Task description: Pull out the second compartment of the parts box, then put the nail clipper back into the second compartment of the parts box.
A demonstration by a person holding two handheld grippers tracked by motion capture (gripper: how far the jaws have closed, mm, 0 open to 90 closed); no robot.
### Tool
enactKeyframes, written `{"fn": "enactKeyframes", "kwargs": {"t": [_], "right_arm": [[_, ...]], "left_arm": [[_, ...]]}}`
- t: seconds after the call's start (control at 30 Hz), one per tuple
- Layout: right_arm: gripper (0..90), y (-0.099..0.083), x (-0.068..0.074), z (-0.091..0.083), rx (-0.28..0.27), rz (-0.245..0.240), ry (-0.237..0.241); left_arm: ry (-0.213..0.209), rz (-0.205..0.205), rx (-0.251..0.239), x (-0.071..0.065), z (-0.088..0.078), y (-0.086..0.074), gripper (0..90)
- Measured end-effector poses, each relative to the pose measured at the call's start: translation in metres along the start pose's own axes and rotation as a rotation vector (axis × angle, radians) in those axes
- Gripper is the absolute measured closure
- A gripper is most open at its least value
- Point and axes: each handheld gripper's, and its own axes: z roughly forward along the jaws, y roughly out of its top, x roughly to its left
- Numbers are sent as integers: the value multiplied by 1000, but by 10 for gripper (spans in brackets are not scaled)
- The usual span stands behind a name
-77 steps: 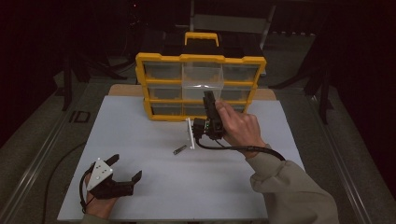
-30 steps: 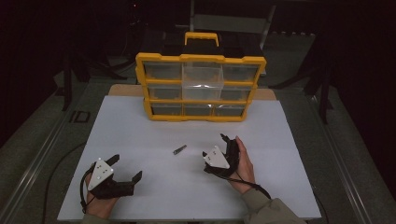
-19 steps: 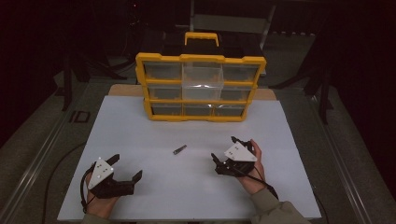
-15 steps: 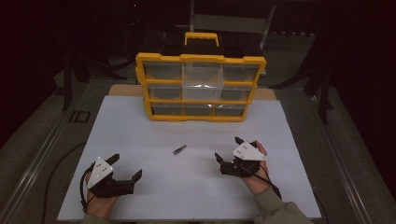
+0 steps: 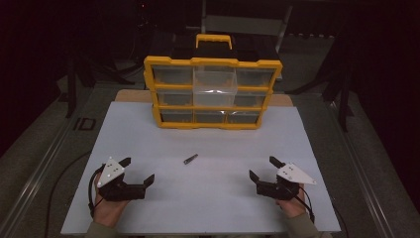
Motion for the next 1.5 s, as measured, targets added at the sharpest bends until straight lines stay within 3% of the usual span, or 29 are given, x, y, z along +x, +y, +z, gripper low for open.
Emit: {"fn": "enactKeyframes", "kwargs": {"t": [0.23,0.6,0.93,1.5], "right_arm": [[111,-11,-9,-16,-51,27,-28],[112,-11,-8,-17,-67,25,-29],[113,-11,-10,-17,-71,46,-28],[113,-10,-12,-19,-87,50,-29]], "left_arm": [[-33,6,6,4,7,18,0],[-73,39,55,14,21,49,0],[-87,75,71,8,38,64,0],[-111,92,110,3,60,85,0]]}}
